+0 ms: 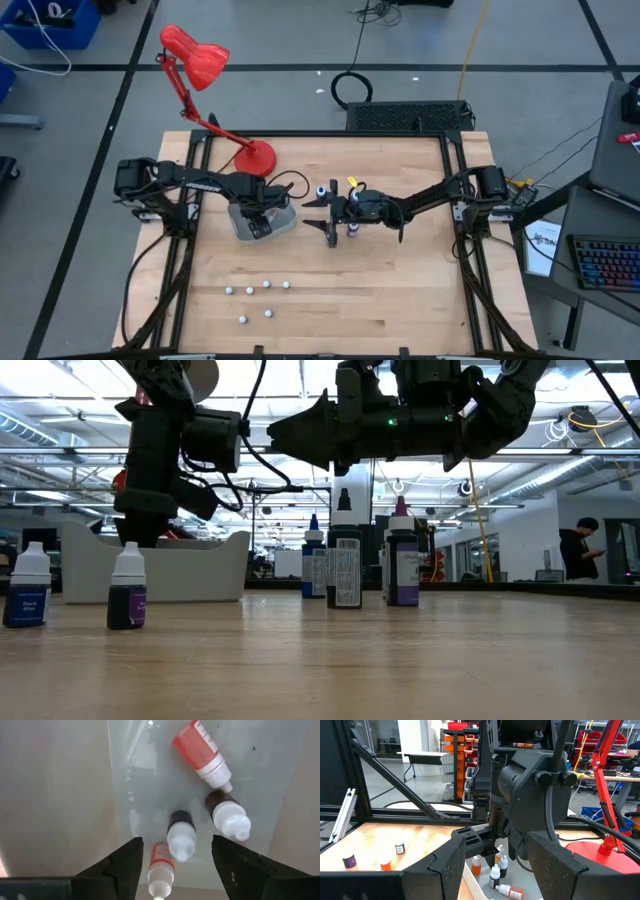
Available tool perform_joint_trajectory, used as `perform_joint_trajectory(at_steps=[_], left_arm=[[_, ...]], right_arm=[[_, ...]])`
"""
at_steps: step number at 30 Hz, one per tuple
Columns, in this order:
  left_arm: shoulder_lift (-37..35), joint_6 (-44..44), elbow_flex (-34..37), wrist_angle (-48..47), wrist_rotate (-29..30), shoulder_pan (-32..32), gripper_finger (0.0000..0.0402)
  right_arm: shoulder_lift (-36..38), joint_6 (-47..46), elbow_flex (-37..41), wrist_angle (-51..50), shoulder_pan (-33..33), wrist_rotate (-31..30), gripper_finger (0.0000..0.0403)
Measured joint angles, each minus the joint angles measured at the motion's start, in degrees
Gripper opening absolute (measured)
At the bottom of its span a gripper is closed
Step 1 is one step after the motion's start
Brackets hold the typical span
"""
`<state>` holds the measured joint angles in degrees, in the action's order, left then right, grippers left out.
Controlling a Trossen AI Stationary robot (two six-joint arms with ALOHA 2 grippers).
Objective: Pick & Place food coloring
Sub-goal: Put the top small purple coloring bottle into the gray container
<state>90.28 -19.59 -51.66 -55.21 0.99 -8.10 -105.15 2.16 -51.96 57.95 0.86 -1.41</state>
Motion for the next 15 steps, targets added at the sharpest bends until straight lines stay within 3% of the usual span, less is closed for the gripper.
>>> perform_joint_trajectory(at_steps=[15], left_arm=[[-4.5, 4.34, -12.47, -3.01, 0.55, 1.58, 0.0221]], right_arm=[[0.01, 0.01, -0.02, -0.88, -0.01, 0.0, 0.0196]])
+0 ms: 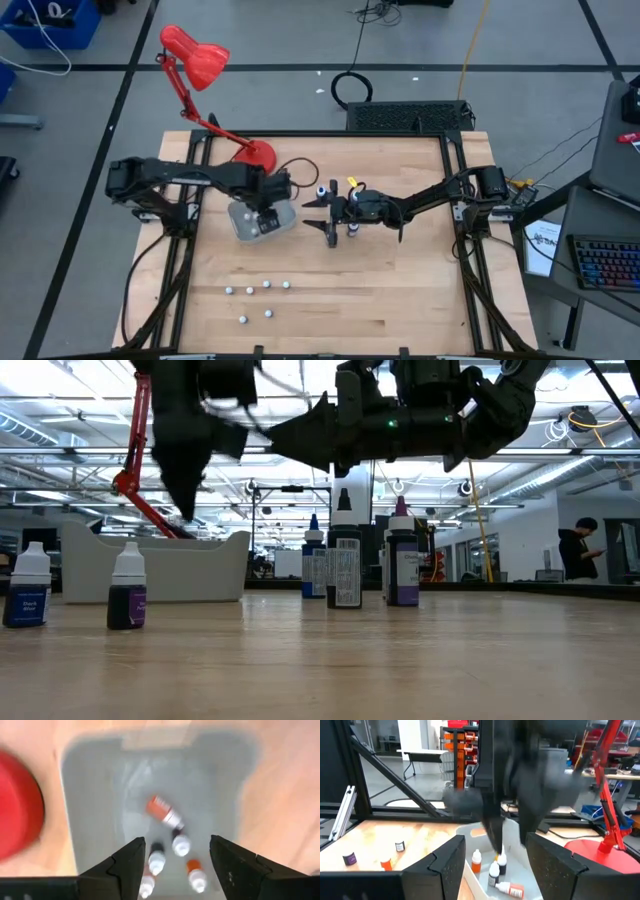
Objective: Pick & Place food coloring
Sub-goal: Put the top small purple coloring bottle into the gray container
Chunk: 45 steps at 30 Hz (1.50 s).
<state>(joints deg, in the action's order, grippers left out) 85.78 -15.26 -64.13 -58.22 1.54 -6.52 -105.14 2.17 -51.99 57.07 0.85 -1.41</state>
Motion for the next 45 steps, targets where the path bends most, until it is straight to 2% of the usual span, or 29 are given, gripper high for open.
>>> perform_joint_trajectory(at_steps=[5, 9, 15, 22, 24, 28, 31, 36, 39, 43, 45], left_arm=[[-7.17, 2.82, -2.31, 3.53, 5.25, 4.08, 0.022], [-15.81, 3.14, 0.79, 10.59, 11.84, 10.28, 0.0225], [-29.84, 3.47, 15.41, 28.44, 16.11, 20.89, 0.0224], [-41.44, 0.15, 32.78, 44.73, 20.02, 29.24, 0.0229], [-43.45, -0.13, 35.21, 46.71, 20.63, 30.99, 0.023], [-45.78, 0.85, 37.21, 48.84, 23.57, 34.54, 0.023], [-46.19, 3.59, 37.34, 49.95, 26.33, 37.52, 0.023], [-47.0, 5.76, 37.34, 49.82, 34.8, 43.7, 0.023], [-46.91, 5.8, 37.34, 49.4, 40.4, 47.59, 0.023], [-46.87, 5.66, 37.34, 49.4, 47.92, 51.7, 0.023], [-46.71, 3.52, 37.32, 49.51, 49.45, 52.64, 0.023]], right_arm=[[0.0, -0.91, 0.0, -1.21, 0.0, 0.02, 0.0196], [0.0, -3.83, 0.0, -2.31, 0.38, 2.45, 0.0196], [0.0, -3.75, 0.0, -1.6, 2.74, 8.98, 0.0196], [0.0, -1.6, -1.17, -1.63, 7.07, 8.44, 0.0196], [0.04, -0.42, -3.84, -7.23, 9.22, 5.76, 0.0196], [0.04, 3.41, -14.32, -31.98, 13.13, -2.06, 0.0196], [0.02, 3.44, -21.31, -44.71, 14.6, -3.28, 0.0196], [-1.76, -0.35, -22.6, -47.37, 14.91, -3.02, 0.0196], [-4.69, -2.43, -22.89, -45.7, 14.89, -2.75, 0.0196], [-9.16, -3.01, -22.84, -41.24, 15.01, 3.1, 0.0196], [-9.29, -2.55, -22.84, -39.39, 15.33, 3.24, 0.0196]])
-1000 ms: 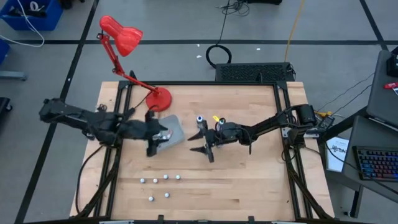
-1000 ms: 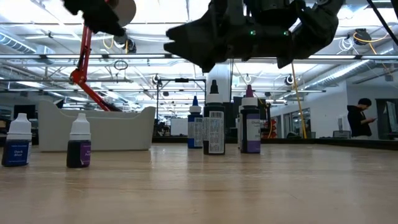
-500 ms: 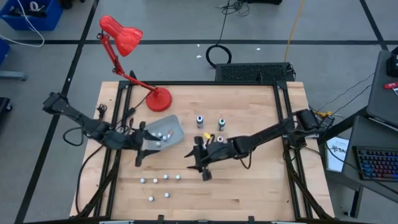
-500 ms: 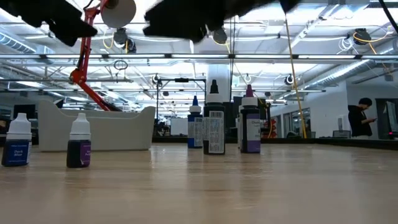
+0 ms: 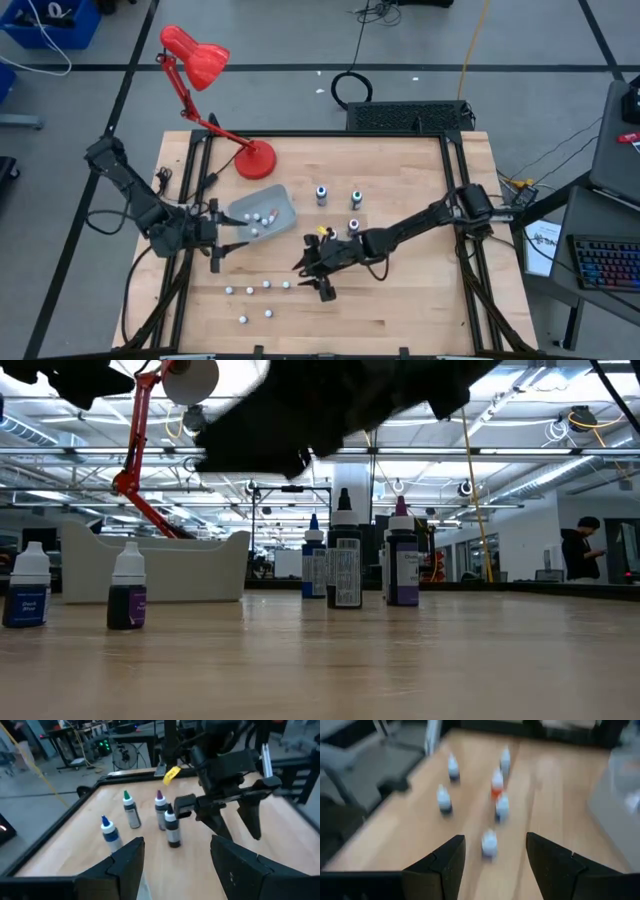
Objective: Pick & Place food coloring
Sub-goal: Put the top small purple coloring bottle into the gray container
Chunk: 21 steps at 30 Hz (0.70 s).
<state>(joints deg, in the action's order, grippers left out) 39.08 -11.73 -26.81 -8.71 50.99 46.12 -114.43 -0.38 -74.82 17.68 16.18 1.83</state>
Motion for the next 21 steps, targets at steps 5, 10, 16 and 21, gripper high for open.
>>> perform_joint_trajectory(at_steps=[5, 10, 16, 21], left_arm=[[2.57, -6.68, 0.0, -2.11, -5.0, -0.07, 0.023], [6.71, -9.88, 0.0, 1.07, -16.69, -1.58, 0.023], [16.47, -5.12, -2.1, 8.36, -24.26, -2.77, 0.023], [28.37, -3.8, -11.2, 0.58, -25.38, -5.01, 0.023]], right_arm=[[0.59, 2.04, -0.02, -1.59, 0.87, -4.39, 0.0196], [4.26, 3.96, -0.07, -6.68, 2.15, -6.69, 0.0196], [12.37, 2.63, 0.47, -19.4, 4.2, -17.07, 0.0196], [18.65, 2.59, 7.22, -19.06, 5.45, -23.4, 0.0196]])
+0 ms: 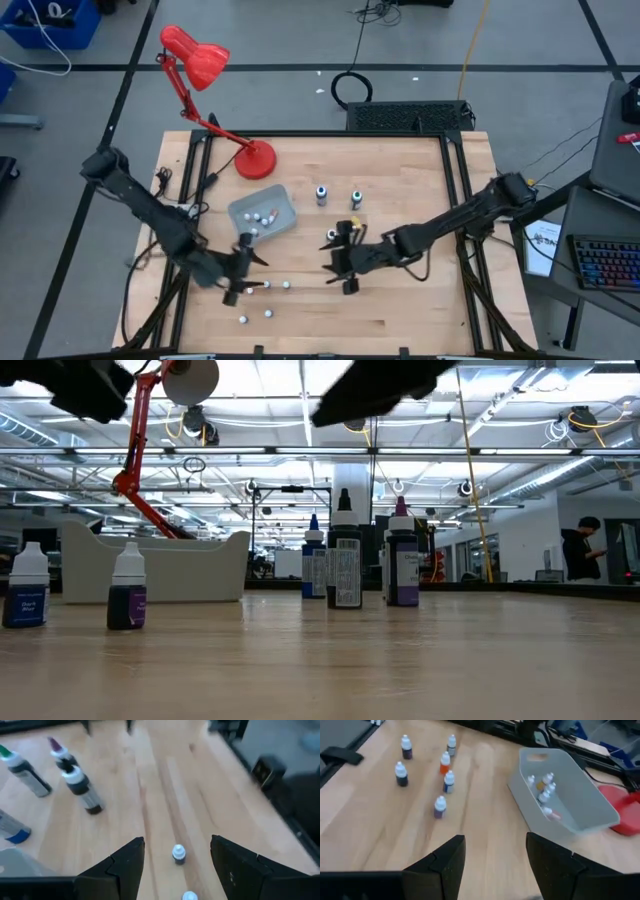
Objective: Pick & Place food coloring
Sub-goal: Put the top small purple coloring bottle into the gray container
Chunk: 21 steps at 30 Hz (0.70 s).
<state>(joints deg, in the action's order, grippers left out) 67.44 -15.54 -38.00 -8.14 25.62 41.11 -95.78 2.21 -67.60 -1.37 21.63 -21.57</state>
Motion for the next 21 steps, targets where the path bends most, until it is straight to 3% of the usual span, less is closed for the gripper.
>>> perform_joint_trajectory(at_steps=[4, 7, 14, 21], left_arm=[[9.44, 0.43, -7.61, -5.86, -5.05, -1.96, 0.023], [15.05, 1.09, -11.41, -7.41, -6.2, -2.81, 0.023], [22.21, -1.87, -14.68, -10.28, -9.81, -5.78, 0.023], [25.8, -2.92, -14.86, -9.66, -13.62, -9.81, 0.023]], right_arm=[[5.87, -2.26, 7.61, 4.22, -0.2, -2.71, 0.0196], [9.53, -2.27, 14.42, 12.89, -0.31, -2.56, 0.0196], [15.56, 0.51, 27.58, 33.4, -0.26, -2.42, 0.0196], [18.96, 0.33, 30.45, 35.39, -0.02, -2.38, 0.0196]])
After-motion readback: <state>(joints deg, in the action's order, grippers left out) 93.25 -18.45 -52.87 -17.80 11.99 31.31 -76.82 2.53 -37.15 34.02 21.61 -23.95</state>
